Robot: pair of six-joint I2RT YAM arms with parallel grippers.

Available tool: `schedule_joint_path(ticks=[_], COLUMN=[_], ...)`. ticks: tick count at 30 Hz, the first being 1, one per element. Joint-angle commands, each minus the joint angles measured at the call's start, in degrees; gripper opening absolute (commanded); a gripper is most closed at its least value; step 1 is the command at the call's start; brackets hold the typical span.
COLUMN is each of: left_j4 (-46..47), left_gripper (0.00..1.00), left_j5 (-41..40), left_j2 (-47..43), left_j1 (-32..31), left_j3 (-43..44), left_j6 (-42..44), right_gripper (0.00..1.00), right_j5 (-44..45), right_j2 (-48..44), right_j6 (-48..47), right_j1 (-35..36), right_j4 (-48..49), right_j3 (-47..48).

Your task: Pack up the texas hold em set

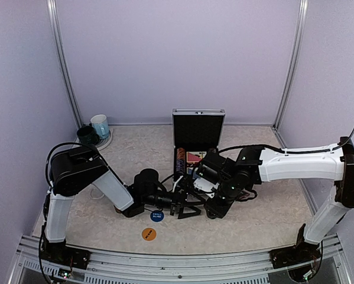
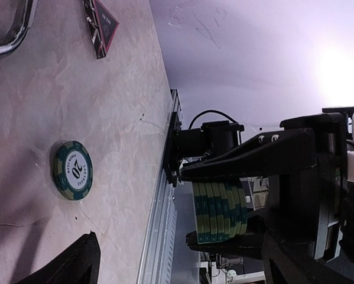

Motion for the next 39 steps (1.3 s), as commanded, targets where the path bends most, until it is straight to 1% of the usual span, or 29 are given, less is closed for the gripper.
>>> schedule_joint_path(ticks=[1, 8, 10, 12, 18, 30, 39], left_j4=[5.18, 5.79, 7.08, 7.66, 9.25, 5.75, 5.71], left_gripper=[0.94, 0.95, 0.97, 0.98, 0.97, 0.95, 0.93], left_j5=[-2.47, -2.48, -2.45, -2.34, -2.02, 0.35, 1.47], left_j2=[-1.93, -0.85, -0.02, 0.78, 2.09, -0.07, 0.94], left_j1=[0.48, 0.69, 0.70, 0.74, 0.80, -0.31, -0.99], left_j3=[-0.12, -0.49, -0.35, -0.14, -0.20, 1.87, 3.60], left_j6=[-3.39, -5.59, -6.67, -7.44, -9.35, -5.83, -5.71], right_gripper=[0.00, 0.00, 0.00, 0.00, 0.00, 0.00, 0.00], right_j5=[-0.02, -0.59, -1.17, -1.60, -1.82, -1.50, -2.00], right_j2=[-1.95, -2.78, -2.94, -3.49, -4.22, -2.88, -2.17], right_j6=[-1.75, -2.04, -2.30, -2.46, -3.01, -4.98, -6.10], right_j1=[1.58, 1.48, 1.48, 1.48, 1.48, 1.49, 1.40], right_j4=[0.57, 0.87, 1.13, 1.53, 1.57, 0.55, -0.07], right_j3=[0.30, 0.24, 0.04, 0.15, 0.91, 3.01, 4.32])
